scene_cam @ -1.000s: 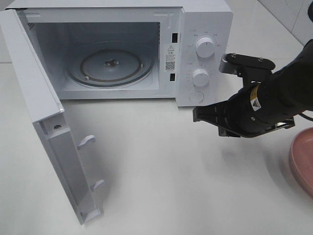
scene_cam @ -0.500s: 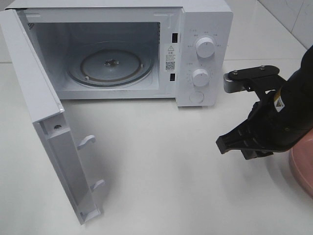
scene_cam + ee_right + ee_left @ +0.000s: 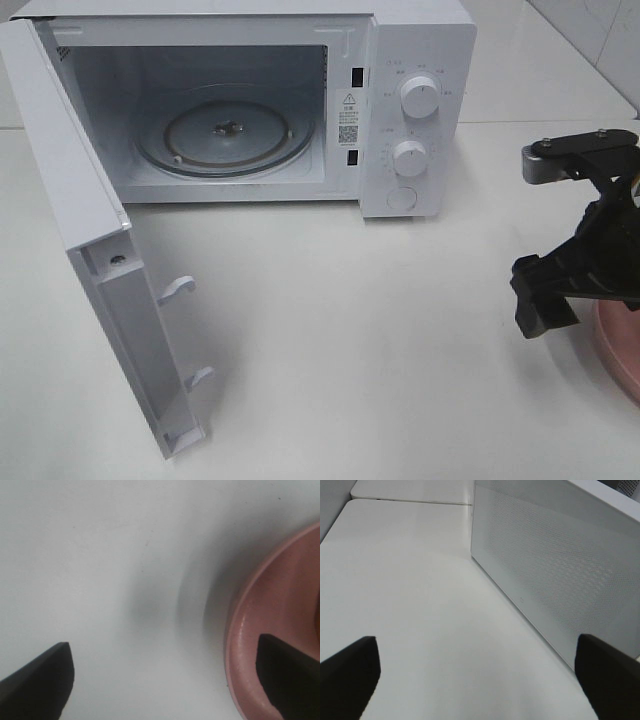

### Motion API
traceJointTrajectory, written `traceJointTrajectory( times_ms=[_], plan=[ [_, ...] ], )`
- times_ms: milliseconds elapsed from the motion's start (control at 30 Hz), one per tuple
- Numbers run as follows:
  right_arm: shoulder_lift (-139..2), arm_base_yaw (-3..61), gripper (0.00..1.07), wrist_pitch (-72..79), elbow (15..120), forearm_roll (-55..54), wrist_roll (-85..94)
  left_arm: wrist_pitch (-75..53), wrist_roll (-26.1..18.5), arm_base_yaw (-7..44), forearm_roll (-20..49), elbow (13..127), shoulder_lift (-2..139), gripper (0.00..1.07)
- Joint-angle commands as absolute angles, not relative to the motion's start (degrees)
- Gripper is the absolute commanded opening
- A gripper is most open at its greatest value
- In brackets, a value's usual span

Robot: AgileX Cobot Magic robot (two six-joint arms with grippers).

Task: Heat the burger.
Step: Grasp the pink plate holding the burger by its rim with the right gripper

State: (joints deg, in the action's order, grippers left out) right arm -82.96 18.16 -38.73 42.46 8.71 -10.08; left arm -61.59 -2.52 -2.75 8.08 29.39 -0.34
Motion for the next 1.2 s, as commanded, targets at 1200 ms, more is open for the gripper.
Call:
traceJointTrajectory(
  times_ms=[1200],
  plan=[
    [-98.20, 7.28, 0.88, -31.40, 40.39, 9.74, -8.19, -61.08, -2.58, -2.75, 8.31, 29.45, -1.26, 0.98]
  ],
)
